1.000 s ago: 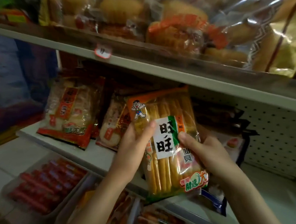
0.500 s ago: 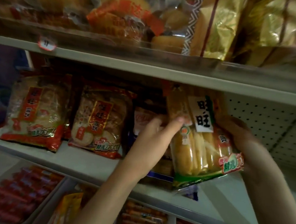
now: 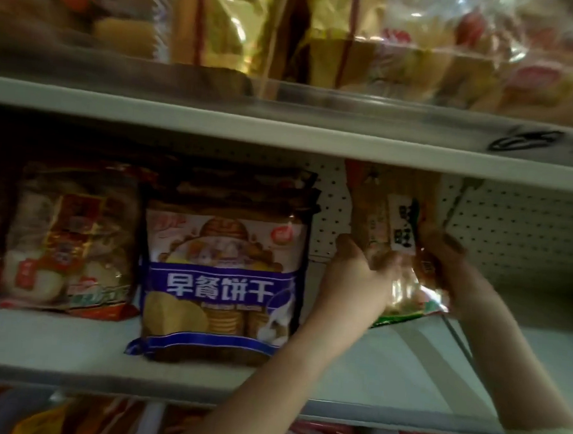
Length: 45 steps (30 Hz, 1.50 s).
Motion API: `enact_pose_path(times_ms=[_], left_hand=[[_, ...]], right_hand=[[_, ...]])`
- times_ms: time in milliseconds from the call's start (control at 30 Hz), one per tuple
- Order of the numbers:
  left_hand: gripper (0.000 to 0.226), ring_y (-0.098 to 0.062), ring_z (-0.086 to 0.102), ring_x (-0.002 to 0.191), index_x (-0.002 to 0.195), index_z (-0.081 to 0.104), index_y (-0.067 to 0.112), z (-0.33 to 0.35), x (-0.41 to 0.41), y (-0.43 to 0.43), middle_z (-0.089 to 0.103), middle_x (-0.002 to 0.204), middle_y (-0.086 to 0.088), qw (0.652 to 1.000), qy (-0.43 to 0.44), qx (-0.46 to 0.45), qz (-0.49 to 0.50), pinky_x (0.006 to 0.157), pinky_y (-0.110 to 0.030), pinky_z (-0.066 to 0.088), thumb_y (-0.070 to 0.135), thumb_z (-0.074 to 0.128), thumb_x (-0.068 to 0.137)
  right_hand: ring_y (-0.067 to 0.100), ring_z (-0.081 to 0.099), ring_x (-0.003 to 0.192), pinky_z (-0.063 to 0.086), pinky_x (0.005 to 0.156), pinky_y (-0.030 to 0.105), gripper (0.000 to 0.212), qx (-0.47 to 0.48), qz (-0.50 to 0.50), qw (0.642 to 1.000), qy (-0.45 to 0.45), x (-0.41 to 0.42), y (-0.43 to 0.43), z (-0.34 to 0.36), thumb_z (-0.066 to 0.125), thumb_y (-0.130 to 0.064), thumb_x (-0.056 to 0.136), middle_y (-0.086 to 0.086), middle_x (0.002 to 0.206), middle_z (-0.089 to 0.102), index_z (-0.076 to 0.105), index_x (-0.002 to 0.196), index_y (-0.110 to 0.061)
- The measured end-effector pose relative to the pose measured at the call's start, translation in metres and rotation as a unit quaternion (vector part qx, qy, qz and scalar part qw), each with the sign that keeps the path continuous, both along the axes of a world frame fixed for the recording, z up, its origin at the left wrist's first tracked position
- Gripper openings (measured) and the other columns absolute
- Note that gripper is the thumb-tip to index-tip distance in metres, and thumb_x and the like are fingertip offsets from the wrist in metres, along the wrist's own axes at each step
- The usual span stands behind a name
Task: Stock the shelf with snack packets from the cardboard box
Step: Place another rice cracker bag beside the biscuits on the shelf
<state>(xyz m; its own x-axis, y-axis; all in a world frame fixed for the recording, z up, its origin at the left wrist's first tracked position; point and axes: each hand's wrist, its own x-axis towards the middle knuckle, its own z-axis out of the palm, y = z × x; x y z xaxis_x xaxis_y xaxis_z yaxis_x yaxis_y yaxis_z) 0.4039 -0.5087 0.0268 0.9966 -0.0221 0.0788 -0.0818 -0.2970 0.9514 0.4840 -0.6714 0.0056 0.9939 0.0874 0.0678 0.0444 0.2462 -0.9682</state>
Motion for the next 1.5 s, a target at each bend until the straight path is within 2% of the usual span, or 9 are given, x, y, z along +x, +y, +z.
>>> enact_pose_path(times_ms=[133,267,500,800,1067,1200,1300,1400,1500], left_hand=[[0.039,-0.006,0.047,0.073,0.127,0.036,0.019,-0.022,0.037,-0.014,0.050,0.108,0.006,0.998,0.028,0.017,0.052,0.053,-0.013,0.036,0.033,0.051,0.095],[0.042,-0.023,0.057,0.105,0.132,0.038,0.014,-0.042,0.063,-0.018,0.054,0.123,-0.005,0.991,0.046,0.001,0.125,0.079,-0.027,0.049,0.026,0.049,0.094],[0.031,-0.027,0.061,0.100,0.121,0.047,0.017,-0.052,0.089,-0.014,0.062,0.110,-0.005,0.953,0.102,-0.211,0.193,0.085,-0.038,0.053,0.034,0.049,0.095],[0.033,-0.013,0.046,0.085,0.130,0.043,0.014,-0.048,0.096,-0.025,0.053,0.105,0.001,0.956,0.071,-0.208,0.194,0.065,-0.019,0.039,0.029,0.042,0.100],[0.049,-0.030,0.043,0.128,0.148,0.023,0.017,-0.061,0.109,-0.022,0.044,0.141,-0.009,0.976,0.070,-0.088,0.185,0.107,-0.046,0.035,0.030,0.031,0.102],[0.056,-0.026,0.037,0.134,0.150,0.017,0.017,-0.061,0.106,-0.029,0.033,0.150,-0.007,0.985,0.022,-0.040,0.167,0.109,-0.041,0.035,0.027,0.039,0.100],[0.086,-0.028,0.021,0.143,0.151,-0.003,0.020,-0.060,0.097,-0.033,0.009,0.157,-0.007,0.986,-0.010,0.062,0.152,0.111,-0.045,0.034,0.013,0.057,0.090],[0.091,-0.029,0.012,0.145,0.151,-0.003,0.015,-0.051,0.080,-0.030,-0.002,0.158,-0.008,0.973,-0.077,0.184,0.114,0.114,-0.044,0.027,0.015,0.063,0.088],[0.053,-0.027,0.042,0.128,0.140,0.035,0.009,-0.033,0.043,-0.017,0.041,0.142,-0.012,0.973,-0.111,0.201,0.027,0.103,-0.032,0.037,0.011,0.053,0.090]], right_hand=[[0.025,0.072,0.083,0.059,0.066,0.034,0.038,-0.004,0.034,0.999,0.005,0.008,-0.006,-0.023,0.063,-0.028,0.075,0.013,0.097,0.072,0.060,0.108,-0.009],[0.028,0.069,0.099,0.059,0.079,0.038,0.032,-0.011,0.064,0.998,0.015,0.022,0.005,-0.037,0.055,-0.020,0.086,0.011,0.108,0.072,0.057,0.116,-0.010],[0.031,0.063,0.110,0.053,0.092,0.043,0.052,-0.091,0.168,0.981,0.032,0.031,0.004,-0.050,0.068,-0.021,0.082,0.012,0.123,0.065,0.049,0.131,-0.019],[0.016,0.061,0.060,0.055,0.056,0.022,0.031,-0.179,0.195,0.960,0.096,0.022,-0.010,-0.053,0.069,-0.011,0.077,0.012,0.080,0.062,0.056,0.104,-0.006],[0.005,0.046,0.035,0.041,0.039,0.015,0.045,-0.581,0.071,0.809,0.053,0.029,0.000,-0.057,0.058,-0.059,0.084,-0.002,0.055,0.059,0.062,0.088,-0.014],[0.009,0.062,0.065,0.054,0.065,0.026,0.059,-0.712,0.011,0.702,0.010,0.022,0.008,-0.043,0.042,-0.084,0.072,-0.008,0.074,0.063,0.056,0.103,-0.036],[0.017,0.060,0.075,0.049,0.063,0.029,0.071,-0.763,-0.084,0.641,-0.005,0.010,0.017,-0.021,0.035,-0.081,0.078,-0.002,0.078,0.055,0.048,0.110,-0.019],[0.017,0.054,0.065,0.039,0.052,0.023,0.049,-0.738,-0.119,0.660,-0.071,-0.008,0.032,0.004,0.036,-0.065,0.092,-0.005,0.069,0.049,0.046,0.102,-0.018],[0.021,0.057,0.066,0.037,0.050,0.024,0.031,-0.704,-0.143,0.683,-0.128,-0.032,0.047,0.019,0.038,-0.053,0.096,-0.002,0.078,0.060,0.044,0.097,-0.023]])
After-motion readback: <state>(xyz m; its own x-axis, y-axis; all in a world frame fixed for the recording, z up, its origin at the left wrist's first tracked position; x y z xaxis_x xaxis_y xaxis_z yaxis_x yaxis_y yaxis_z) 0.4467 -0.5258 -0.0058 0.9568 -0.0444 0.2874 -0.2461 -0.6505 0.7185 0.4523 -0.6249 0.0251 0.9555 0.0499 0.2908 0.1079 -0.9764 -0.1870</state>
